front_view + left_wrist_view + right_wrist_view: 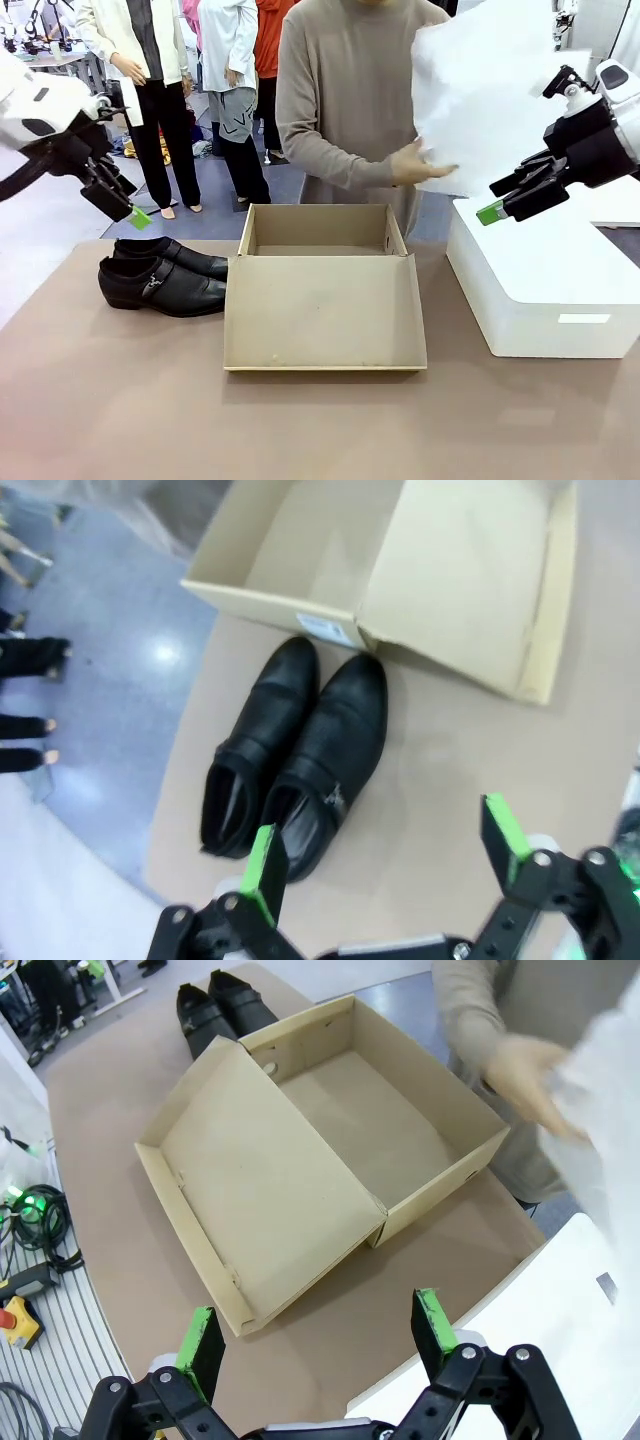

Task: Pack the shoes into the box.
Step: Place one shoe of the Shoes into the Shoes Box.

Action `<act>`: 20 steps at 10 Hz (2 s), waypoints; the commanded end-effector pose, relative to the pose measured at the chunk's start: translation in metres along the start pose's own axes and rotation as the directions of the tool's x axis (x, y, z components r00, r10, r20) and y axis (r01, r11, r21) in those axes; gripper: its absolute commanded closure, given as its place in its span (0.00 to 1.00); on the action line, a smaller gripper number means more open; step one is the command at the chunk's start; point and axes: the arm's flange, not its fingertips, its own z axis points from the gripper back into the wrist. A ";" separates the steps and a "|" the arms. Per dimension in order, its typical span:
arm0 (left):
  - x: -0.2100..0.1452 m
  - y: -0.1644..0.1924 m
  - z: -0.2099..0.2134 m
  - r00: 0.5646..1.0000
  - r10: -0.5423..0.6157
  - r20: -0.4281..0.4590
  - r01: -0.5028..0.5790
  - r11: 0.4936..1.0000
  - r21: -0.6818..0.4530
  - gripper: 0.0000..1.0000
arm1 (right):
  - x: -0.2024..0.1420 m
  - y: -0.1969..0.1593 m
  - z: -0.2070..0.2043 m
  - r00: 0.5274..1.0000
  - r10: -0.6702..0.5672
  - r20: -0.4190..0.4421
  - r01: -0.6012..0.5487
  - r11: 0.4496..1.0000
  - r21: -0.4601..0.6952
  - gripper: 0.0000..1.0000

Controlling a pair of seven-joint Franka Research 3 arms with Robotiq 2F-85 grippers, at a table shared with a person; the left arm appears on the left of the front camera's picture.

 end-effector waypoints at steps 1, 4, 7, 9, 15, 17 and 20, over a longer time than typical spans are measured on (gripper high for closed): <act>0.014 0.032 0.011 0.982 -0.142 -0.125 0.138 0.990 -0.037 0.00 | 0.000 -0.003 -0.002 1.000 0.016 0.016 -0.016 1.000 0.013 0.00; 0.018 0.066 0.010 0.925 -0.278 -0.258 0.265 0.961 -0.084 0.00 | 0.000 -0.003 -0.002 1.000 0.016 0.016 -0.016 1.000 0.013 0.00; 0.017 0.092 -0.008 0.852 -0.457 -0.255 0.418 0.888 -0.192 0.00 | 0.000 -0.003 -0.002 1.000 0.016 0.016 -0.016 1.000 0.013 0.00; 0.017 0.103 -0.017 0.850 -0.463 -0.252 0.410 0.881 -0.234 0.00 | 0.000 -0.003 -0.002 1.000 0.016 0.016 -0.016 1.000 0.013 0.00; 0.014 0.094 -0.023 0.853 -0.453 -0.257 0.409 0.889 -0.207 0.00 | 0.000 -0.003 -0.002 1.000 0.016 0.016 -0.016 1.000 0.013 0.00; 0.017 0.096 -0.025 0.847 -0.459 -0.268 0.412 0.885 -0.215 0.00 | 0.000 -0.003 -0.002 1.000 0.016 0.016 -0.016 1.000 0.013 0.00; 0.021 0.134 -0.043 0.838 -0.473 -0.272 0.414 0.875 -0.250 0.00 | 0.000 -0.003 -0.002 1.000 0.016 0.016 -0.016 1.000 0.013 0.00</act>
